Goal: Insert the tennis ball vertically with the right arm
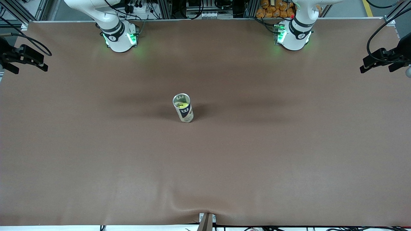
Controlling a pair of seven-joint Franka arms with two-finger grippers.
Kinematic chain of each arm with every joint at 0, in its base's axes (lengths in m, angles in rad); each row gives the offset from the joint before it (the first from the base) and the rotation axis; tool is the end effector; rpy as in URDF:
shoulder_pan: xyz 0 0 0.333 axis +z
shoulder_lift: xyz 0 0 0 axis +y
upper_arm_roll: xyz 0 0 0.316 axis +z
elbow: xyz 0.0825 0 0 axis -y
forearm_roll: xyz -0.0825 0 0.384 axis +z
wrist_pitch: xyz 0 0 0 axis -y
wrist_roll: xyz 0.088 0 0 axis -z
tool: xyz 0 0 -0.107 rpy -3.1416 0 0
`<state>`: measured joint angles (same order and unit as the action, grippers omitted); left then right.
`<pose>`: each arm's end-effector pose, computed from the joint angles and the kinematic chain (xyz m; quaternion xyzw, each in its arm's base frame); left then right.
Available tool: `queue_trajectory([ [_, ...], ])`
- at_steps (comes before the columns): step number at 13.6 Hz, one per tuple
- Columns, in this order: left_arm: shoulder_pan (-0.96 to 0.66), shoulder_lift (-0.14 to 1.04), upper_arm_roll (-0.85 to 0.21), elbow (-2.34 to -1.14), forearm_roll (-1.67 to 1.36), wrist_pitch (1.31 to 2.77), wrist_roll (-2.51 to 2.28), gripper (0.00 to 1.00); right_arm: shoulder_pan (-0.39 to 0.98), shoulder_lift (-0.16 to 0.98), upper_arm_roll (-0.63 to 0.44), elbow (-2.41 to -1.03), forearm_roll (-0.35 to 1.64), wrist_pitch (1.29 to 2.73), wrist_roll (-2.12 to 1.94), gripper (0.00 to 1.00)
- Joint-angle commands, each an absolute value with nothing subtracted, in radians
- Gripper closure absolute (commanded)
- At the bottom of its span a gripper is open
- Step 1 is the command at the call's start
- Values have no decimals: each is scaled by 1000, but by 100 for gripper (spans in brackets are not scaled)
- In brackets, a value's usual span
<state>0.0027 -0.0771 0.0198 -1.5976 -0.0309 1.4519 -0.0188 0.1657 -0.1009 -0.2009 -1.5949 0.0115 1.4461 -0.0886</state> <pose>0.5177 0.0085 0.6434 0.9991 0.0193 -0.0343 0.0162 0.5097 -0.0226 0.6553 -0.9992 -0.0280 0.0239 0.0173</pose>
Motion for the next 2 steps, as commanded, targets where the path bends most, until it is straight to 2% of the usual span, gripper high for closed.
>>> queue_trajectory([
  [1,6,-81,15,-1588,-29,1459,-5,0,160,-101,-195,-1588,0,1447,-64,0],
  [2,8,-81,17,-1586,-29,1457,0,0,158,-100,-195,-1588,0,1451,-64,0],
])
